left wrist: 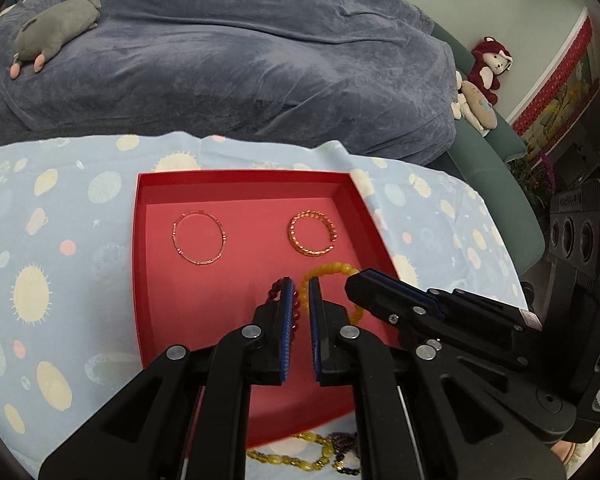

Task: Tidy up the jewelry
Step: 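Carry both bead bracelets into the red box and open both tools, then withdraw both tools from the box toward the remaining jewelry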

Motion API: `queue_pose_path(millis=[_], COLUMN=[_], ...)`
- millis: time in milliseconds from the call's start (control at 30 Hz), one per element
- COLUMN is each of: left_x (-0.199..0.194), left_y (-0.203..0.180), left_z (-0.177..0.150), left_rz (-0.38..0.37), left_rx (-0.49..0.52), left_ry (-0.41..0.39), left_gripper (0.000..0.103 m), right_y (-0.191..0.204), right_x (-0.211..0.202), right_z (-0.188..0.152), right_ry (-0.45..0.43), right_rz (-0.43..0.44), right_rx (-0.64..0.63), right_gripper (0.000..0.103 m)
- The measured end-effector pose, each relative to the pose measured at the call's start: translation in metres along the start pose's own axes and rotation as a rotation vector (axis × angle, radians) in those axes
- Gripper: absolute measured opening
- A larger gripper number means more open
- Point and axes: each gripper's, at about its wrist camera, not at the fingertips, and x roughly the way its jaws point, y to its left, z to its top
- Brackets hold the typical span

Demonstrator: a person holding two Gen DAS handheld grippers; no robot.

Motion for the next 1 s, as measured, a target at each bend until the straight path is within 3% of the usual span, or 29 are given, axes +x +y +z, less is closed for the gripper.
queue_pose_path(millis=[167,433,500,633,1000], left_x=[0.031,0.038,0.037,0.031,-0.012], left_y=[0.026,0.043,0.042,0.039,0.024], left_z=[-0.002,-0.004,-0.006,-0.011,-0.031], left_rz=[0.076,0.171,0.177,0.205,0.223], left_rx=[0.022,0.057,0.063,0.074,0.036], left_ry=[0.038,0.039,0.035,0.015,-0.033], left_gripper=[0.008,0.008,0.008,0.014,0.035], right_y=[-0.022,-0.042,-0.044,-0.046,-0.039], right_x=[0.036,0.054,0.055,0.043,-0.020], right_z=[0.000,0.001,0.000,-0.006,-0.030], right_ry=[0.056,0.082,0.075,0.033,-0.037], right_rz=[-0.062,-0.141,-0.160,-0.187,-0.174], right_rx=[0.015,0.015,0.025,0.022,0.061], right_gripper=[0.007,0.007,0.015,0.036,0.038])
